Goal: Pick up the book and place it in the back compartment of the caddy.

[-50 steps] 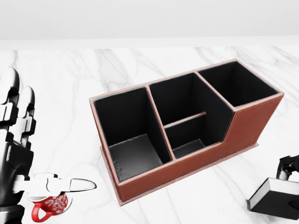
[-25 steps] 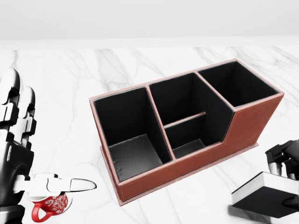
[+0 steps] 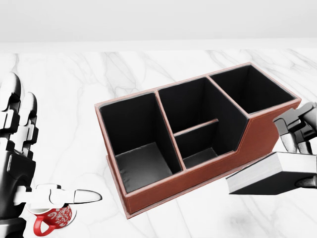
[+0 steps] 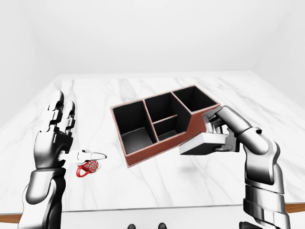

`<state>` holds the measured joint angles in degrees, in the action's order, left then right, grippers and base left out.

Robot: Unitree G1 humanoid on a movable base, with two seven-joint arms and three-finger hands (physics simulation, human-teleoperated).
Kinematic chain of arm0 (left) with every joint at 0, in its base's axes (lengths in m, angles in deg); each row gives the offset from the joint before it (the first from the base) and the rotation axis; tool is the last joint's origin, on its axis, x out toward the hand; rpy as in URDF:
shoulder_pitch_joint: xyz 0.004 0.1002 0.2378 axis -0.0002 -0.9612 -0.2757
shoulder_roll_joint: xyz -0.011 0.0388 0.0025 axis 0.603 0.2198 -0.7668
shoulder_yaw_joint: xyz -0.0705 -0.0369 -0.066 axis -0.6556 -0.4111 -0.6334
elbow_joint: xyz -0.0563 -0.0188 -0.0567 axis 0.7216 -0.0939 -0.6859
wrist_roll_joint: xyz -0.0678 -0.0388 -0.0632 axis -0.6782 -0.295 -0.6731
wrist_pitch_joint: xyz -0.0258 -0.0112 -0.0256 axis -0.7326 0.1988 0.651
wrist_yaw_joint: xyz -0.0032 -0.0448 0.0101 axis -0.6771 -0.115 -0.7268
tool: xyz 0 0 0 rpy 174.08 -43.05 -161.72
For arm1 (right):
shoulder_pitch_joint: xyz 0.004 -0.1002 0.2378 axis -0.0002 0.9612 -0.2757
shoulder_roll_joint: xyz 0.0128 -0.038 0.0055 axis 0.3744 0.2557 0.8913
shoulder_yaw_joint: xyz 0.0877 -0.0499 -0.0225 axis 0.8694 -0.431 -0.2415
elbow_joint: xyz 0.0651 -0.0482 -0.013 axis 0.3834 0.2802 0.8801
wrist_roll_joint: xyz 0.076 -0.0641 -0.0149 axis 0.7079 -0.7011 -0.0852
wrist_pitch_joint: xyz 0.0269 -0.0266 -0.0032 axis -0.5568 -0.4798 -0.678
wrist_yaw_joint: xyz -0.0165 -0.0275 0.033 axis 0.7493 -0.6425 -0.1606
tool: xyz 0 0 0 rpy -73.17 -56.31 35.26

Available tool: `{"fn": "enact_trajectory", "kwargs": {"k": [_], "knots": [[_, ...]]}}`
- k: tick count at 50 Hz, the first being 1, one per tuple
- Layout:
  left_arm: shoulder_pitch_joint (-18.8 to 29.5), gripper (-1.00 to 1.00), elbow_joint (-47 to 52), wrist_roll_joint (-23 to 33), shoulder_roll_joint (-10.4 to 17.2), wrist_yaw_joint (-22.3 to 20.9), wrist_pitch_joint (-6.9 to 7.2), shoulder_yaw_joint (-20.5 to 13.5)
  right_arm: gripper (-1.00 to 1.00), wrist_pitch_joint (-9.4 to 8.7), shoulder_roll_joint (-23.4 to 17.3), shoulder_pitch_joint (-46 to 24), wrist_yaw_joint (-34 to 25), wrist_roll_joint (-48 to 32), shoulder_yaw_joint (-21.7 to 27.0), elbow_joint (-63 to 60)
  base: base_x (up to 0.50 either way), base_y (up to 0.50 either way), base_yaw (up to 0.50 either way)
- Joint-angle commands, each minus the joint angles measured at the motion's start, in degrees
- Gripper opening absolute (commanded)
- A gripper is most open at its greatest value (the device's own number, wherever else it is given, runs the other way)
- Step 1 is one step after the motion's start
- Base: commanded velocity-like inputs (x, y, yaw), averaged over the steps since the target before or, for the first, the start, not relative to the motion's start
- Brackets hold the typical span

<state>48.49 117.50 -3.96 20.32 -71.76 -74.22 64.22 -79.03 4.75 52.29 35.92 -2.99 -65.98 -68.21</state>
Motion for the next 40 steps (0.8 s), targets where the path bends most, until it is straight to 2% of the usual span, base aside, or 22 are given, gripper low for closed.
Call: {"fn": "enact_trajectory", "kwargs": {"k": [1, 26, 35, 40], "knots": [[0.01, 1.00, -0.18, 0.00, 0.02, 0.01, 0.00, -0.06, -1.00, 0.00, -0.22, -3.06, 0.01, 3.19, 0.41, -5.48, 0.00, 0.00, 0.00], [0.00, 1.00, 0.34, 0.01, 0.04, -0.06, 0.00, -0.19, -1.00, 0.00, 0.56, -5.03, 0.01, 4.65, -0.89, -12.69, 0.00, 0.00, 0.00], [0.03, 1.00, 0.81, 0.02, 0.06, -0.11, 0.00, -0.26, -1.00, 0.00, 2.00, -6.25, 0.01, 2.88, -2.46, -16.01, 0.00, 0.00, 0.00], [0.13, 1.00, 1.06, -0.02, 0.08, -0.15, 0.00, -0.36, -1.00, 0.00, 2.90, -8.53, 0.01, -1.54, -4.30, -15.99, 0.00, 0.00, 0.00]]}}
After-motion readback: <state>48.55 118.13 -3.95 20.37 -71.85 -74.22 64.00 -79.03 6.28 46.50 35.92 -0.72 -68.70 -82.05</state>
